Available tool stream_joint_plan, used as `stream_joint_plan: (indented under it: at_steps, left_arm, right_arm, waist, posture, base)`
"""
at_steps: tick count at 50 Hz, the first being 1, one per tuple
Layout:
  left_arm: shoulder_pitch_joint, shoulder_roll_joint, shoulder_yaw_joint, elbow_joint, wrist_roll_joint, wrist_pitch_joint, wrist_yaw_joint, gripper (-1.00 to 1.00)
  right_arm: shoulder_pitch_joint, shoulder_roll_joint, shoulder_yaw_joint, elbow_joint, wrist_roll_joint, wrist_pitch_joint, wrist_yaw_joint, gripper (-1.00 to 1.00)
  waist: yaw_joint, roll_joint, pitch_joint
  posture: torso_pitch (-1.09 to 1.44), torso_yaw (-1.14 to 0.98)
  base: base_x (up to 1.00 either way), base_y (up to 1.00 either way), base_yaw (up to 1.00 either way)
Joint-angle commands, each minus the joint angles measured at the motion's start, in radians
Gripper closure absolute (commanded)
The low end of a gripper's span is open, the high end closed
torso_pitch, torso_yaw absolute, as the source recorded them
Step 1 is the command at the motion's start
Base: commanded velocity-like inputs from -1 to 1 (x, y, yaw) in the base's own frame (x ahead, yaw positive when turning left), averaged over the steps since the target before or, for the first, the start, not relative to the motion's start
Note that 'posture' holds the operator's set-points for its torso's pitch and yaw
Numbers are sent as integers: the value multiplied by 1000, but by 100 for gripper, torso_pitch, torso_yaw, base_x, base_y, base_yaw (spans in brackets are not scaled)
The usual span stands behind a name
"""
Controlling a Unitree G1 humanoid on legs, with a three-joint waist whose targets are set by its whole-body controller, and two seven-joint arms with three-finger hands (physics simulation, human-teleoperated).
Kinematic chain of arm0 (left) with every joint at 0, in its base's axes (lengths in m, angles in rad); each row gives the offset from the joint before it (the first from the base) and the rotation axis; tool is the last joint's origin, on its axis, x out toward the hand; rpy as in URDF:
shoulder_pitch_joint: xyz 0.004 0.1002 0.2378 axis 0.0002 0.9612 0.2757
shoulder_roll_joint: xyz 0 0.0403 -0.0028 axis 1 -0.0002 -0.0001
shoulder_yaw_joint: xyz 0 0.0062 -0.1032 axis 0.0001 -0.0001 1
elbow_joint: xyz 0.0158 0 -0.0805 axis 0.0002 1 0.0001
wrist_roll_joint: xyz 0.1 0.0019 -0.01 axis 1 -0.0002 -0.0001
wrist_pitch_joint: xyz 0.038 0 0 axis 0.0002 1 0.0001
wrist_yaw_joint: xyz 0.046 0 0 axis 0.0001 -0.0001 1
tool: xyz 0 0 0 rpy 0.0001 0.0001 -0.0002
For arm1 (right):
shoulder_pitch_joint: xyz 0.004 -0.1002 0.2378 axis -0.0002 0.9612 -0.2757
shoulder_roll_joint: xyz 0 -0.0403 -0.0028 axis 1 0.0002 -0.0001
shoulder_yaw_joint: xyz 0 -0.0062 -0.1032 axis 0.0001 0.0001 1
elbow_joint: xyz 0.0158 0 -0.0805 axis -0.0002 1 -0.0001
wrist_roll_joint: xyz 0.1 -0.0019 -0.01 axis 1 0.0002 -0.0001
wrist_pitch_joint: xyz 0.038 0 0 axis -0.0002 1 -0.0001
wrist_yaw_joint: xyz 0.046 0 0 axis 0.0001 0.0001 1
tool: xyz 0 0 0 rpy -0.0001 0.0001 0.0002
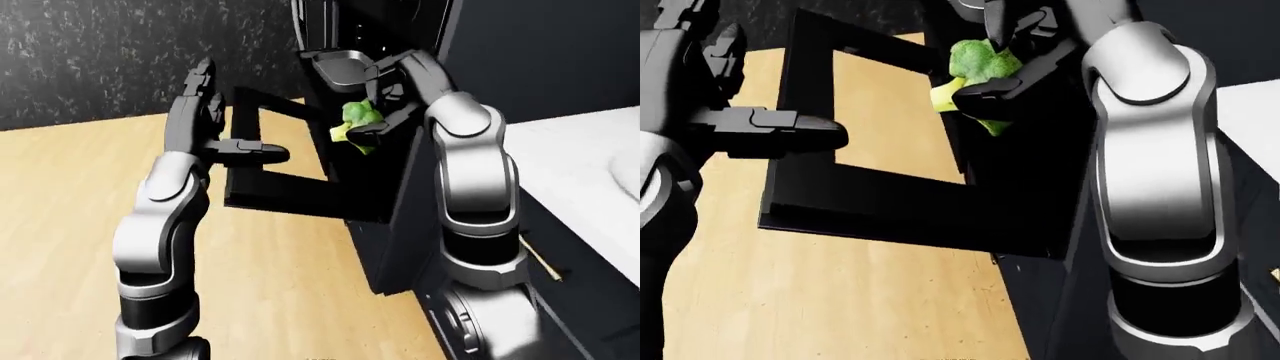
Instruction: Place the broccoli on the top rack of the oven.
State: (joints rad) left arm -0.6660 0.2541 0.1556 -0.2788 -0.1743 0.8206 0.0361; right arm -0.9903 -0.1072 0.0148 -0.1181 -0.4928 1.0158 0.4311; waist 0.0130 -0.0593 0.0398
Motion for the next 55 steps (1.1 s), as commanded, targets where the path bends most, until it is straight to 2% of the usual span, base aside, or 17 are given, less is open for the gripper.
stream_joint_plan:
  at_steps: [1, 9, 10, 12, 15, 17, 25, 26, 28, 29, 31, 36, 40, 42, 44, 51, 55]
  left_arm:
    - [-39, 19, 27, -25, 6, -31, 4, -100]
    - [-36, 17, 25, -27, 4, -32, 5, -100]
    - [-36, 17, 25, -27, 5, -32, 5, -100]
    - [-36, 17, 25, -26, 4, -33, 4, -100]
    - [-36, 17, 24, -22, 5, -37, 4, -100]
    - [-33, 17, 24, -22, 6, -40, 3, -100]
    - [-24, 17, 24, -30, 7, -38, 4, -100]
    - [-25, 16, 24, -30, 8, -38, 4, -100]
    - [-29, 15, 23, -28, 9, -36, 5, -100]
    - [-31, 15, 22, -29, 9, -34, 5, -100]
    - [-32, 14, 22, -27, 10, -35, 4, -100]
    - [-37, 14, 22, -23, 11, -36, 5, -100]
    - [-38, 12, 19, -16, 13, -42, 3, -100]
    - [-40, 12, 20, -13, 12, -43, 4, -100]
    - [-40, 12, 20, -11, 13, -45, 3, -100]
    - [-36, 12, 22, -14, 11, -46, 4, -100]
    - [-30, 12, 23, -18, 10, -47, 4, -100]
  right_arm:
    - [-47, 2, 5, -37, 0, -32, -6, 100]
    - [-53, 3, 1, -30, 0, -40, -13, 100]
    - [-57, 0, 2, -31, -2, -36, -12, 100]
    - [-57, -1, -1, -26, -3, -42, -19, 100]
    - [-57, -1, -2, -25, -1, -42, -23, 100]
    - [-58, 1, -4, -28, 2, -40, -26, 100]
    - [-67, -5, -6, -35, 15, -31, -32, 100]
    - [-76, -9, -9, -33, 17, -28, -31, 100]
    - [-82, -12, -11, -25, 23, -33, -32, 100]
    - [-90, -14, -12, -22, 25, -30, -33, 100]
    - [-97, -16, -10, -19, 27, -29, -33, 100]
    - [-108, -20, -13, -12, 35, -30, -37, 100]
    - [-128, -29, -32, 29, 53, -66, -65, 100]
    - [-132, -32, -32, 41, 61, -72, -75, 100]
    - [-137, -34, -29, 41, 64, -68, -78, 100]
    - [-128, -35, -23, 37, 69, -68, -81, 100]
    - [-124, -33, -23, 38, 72, -73, -86, 100]
  waist:
    - [12, -2, -28]
    - [-25, 99, -24]
    - [11, 54, -27]
    - [6, 48, -13]
    - [-12, 158, -26]
    - [-14, 125, 6]
    - [-9, 30, -11]
    - [-8, 55, -3]
    - [-8, 60, -12]
    - [-9, 64, -39]
    - [-10, 82, -23]
    - [-18, 99, -34]
    - [-14, 64, -24]
    - [-12, 0, -36]
    - [-6, 17, -14]
    - [-6, 73, -15]
    - [-22, 140, -21]
  posture:
    - [0, 0]
    - [0, 0]
    - [0, 0]
    - [0, 0]
    - [0, 0]
    - [0, 0]
    - [0, 0]
    - [0, 0]
    - [0, 0]
    - [0, 0]
    - [0, 0]
    - [0, 0]
    - [0, 0]
    - [0, 0]
    - [0, 0]
    - [0, 0]
    - [0, 0]
  base:
    - [-4, 0, 100]
    - [-4, 12, 88]
    - [-5, 99, 0]
    - [-2, 26, 0]
    - [0, 0, 0]
    - [0, 0, 0]
    - [0, 0, 0]
    - [0, 0, 0]
    - [0, 0, 0]
    - [6, -11, 0]
    - [9, -14, 0]
    - [13, -15, 0]
    - [15, -15, 0]
    - [16, -14, 0]
    - [16, -14, 0]
    - [16, -14, 0]
    - [16, -14, 0]
